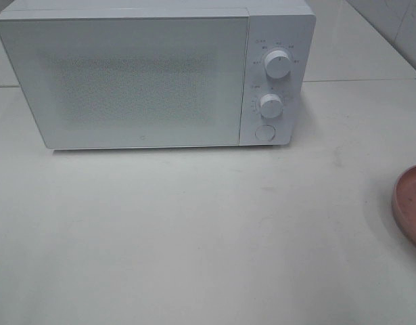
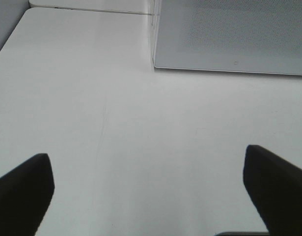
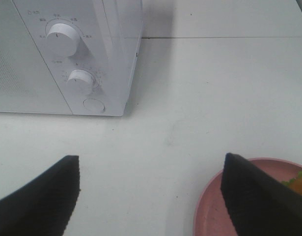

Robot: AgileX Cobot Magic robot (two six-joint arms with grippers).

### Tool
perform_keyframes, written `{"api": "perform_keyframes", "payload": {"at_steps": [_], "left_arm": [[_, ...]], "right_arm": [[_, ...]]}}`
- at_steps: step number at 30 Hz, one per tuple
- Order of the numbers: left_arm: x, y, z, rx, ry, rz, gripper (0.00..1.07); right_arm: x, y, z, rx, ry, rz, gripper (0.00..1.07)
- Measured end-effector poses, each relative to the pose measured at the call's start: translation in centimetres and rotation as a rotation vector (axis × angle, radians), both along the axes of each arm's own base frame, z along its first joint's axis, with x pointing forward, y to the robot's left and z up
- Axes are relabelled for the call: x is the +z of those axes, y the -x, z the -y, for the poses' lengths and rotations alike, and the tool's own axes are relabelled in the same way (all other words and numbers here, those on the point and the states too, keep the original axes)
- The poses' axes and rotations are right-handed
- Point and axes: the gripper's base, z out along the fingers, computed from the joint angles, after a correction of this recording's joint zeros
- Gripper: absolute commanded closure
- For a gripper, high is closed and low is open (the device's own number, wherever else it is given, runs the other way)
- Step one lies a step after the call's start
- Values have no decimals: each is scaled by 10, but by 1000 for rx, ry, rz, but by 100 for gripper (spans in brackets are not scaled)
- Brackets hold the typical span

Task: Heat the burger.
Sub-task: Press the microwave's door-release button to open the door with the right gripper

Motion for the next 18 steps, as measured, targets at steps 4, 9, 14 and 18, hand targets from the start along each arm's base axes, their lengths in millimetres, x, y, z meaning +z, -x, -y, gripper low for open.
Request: {"api": "perform_keyframes", "payload": {"at_steps": [4,9,14,18], "left_arm": [[0,0,0,0,0,0,4],[0,0,0,0,0,0,4],[0,0,0,0,0,0,4],[0,0,0,0,0,0,4]], "right_arm": [[-8,-20,-2,-1,0,4,31],[-14,-35,-4,-3,-2,18,31],[-23,-53,-6,-4,-4,45,31],[-29,-69,-8,-7,-16,151,31]]}}
